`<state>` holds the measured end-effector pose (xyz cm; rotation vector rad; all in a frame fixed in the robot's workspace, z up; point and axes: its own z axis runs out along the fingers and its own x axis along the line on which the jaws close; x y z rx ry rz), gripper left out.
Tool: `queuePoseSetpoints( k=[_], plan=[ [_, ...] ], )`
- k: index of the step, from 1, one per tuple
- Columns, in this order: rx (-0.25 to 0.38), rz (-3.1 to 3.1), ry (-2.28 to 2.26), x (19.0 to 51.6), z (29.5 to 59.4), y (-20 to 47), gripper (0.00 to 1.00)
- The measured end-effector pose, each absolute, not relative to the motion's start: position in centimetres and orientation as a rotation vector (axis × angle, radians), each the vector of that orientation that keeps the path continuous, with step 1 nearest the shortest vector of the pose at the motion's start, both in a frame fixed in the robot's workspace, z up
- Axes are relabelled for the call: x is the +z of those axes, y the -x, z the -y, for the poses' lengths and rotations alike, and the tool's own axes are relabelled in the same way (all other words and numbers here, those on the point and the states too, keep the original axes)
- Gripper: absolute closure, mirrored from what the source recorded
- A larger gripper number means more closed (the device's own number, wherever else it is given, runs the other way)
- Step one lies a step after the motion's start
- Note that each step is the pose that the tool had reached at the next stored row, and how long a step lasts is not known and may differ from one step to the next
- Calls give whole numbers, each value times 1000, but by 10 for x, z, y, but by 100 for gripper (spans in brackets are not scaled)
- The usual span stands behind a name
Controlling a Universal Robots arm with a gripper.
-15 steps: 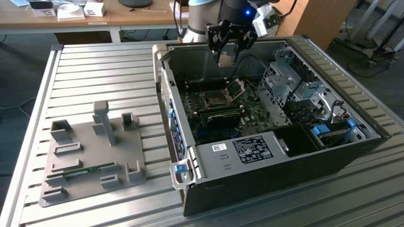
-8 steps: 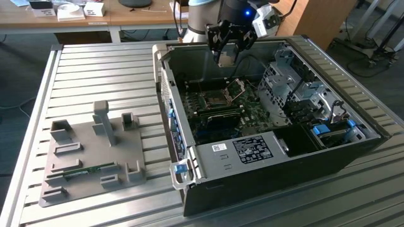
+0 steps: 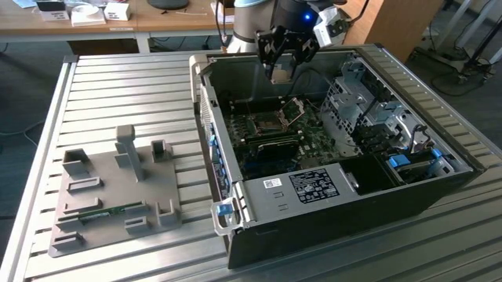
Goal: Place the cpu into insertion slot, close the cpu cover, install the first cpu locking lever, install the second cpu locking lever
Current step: 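Place the cpu into insertion slot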
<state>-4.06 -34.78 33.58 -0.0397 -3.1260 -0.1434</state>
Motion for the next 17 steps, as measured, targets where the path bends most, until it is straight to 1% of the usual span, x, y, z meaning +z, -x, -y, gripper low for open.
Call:
queuePoseSetpoints(
  k=[17],
  plan=[
    [-143,3126,40,331,348,41,46]
  ],
)
